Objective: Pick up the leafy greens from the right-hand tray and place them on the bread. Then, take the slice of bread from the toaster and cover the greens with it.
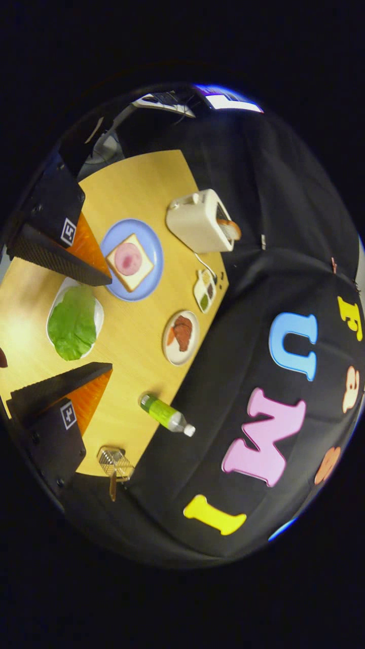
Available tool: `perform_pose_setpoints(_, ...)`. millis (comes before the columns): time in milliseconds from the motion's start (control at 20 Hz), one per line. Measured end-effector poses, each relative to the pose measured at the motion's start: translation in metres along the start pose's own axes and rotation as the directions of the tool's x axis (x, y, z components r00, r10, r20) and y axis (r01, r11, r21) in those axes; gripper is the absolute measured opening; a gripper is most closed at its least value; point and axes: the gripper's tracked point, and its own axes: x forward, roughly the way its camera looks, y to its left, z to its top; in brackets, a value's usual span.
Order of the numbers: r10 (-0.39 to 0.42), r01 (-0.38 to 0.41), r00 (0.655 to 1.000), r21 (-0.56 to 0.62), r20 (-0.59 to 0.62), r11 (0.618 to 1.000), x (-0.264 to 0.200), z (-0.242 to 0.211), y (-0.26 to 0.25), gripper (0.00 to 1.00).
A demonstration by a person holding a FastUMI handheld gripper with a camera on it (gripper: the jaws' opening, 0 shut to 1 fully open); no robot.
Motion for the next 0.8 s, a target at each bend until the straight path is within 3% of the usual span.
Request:
perform_pose_setpoints(350,0.153,-0.17,0.963,-0.055,-0.224,0.984,0.071,-0.085,0.002,0.89)
perform_pose_setpoints(650,0.182,-0.208,0.927,-0.045,-0.328,0.977,0.11,-0.13,-0.002,0.86)
perform_pose_setpoints(800,0.211,-0.229,0.905,-0.005,-0.368,0.973,0.108,-0.141,0.001,0.78)
